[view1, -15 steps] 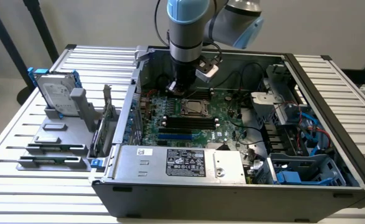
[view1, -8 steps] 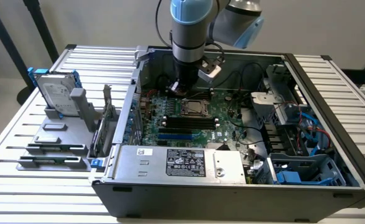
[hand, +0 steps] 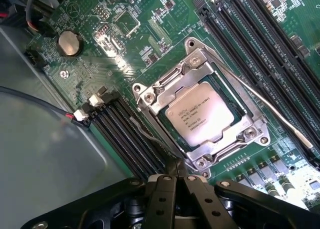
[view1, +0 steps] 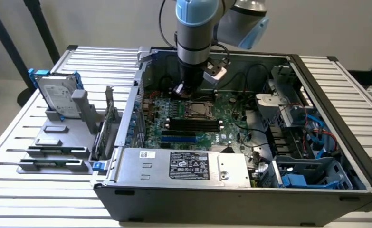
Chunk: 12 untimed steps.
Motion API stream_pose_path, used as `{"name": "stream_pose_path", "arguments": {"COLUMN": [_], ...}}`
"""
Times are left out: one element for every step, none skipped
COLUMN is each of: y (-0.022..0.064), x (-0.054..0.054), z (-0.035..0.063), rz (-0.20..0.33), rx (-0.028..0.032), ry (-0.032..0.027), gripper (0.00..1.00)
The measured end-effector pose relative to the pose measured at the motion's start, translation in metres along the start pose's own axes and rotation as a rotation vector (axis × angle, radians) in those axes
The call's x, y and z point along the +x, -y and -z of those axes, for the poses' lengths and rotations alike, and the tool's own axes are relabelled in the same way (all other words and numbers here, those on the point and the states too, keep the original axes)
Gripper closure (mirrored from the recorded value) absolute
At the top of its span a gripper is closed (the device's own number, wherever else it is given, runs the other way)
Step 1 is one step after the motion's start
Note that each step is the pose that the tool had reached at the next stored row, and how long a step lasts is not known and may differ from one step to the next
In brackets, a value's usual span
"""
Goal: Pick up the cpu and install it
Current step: 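Install the first cpu locking lever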
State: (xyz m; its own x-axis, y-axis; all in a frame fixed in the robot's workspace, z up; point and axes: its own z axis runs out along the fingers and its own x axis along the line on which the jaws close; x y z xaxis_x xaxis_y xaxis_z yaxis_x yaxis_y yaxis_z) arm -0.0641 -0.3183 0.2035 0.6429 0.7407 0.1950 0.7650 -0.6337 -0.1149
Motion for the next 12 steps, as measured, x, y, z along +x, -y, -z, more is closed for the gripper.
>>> {"name": "stream_pose_path", "arguments": {"y": [-0.0003,-0.0006,-0.0010,-0.0013,-0.0017,-0.0021,-0.0027,-0.0033,-0.0037,-0.0040,-0.0042,-0.0045], "x": [0.0002,0.0004,0.0006,0.0008,0.0011,0.0014,0.0019,0.0023,0.0026,0.0028,0.0031,0.0033], "z": [-0.0004,-0.0006,-0.0008,-0.0009,-0.0012,-0.0014,-0.0016,-0.0018,-0.0019,-0.0021,-0.0023,-0.0025], "rz": [0.000,0.000,0.000,0.000,0.000,0.000,0.000,0.000,0.000,0.000,0.000,0.000], "rx": [0.0000,0.0000,-0.0001,-0.0001,0.0000,0.0000,0.0000,0.0000,0.0000,-0.0001,0.0000,0.0000], "ry": [0.0001,0.0002,0.0003,0.0003,0.0001,0.0000,0.0000,0.0000,0.0000,0.0001,0.0001,0.0001], "gripper": [0.89,0.89,0.89,0.89,0.89,0.89,0.89,0.89,0.89,0.89,0.89,0.89]}}
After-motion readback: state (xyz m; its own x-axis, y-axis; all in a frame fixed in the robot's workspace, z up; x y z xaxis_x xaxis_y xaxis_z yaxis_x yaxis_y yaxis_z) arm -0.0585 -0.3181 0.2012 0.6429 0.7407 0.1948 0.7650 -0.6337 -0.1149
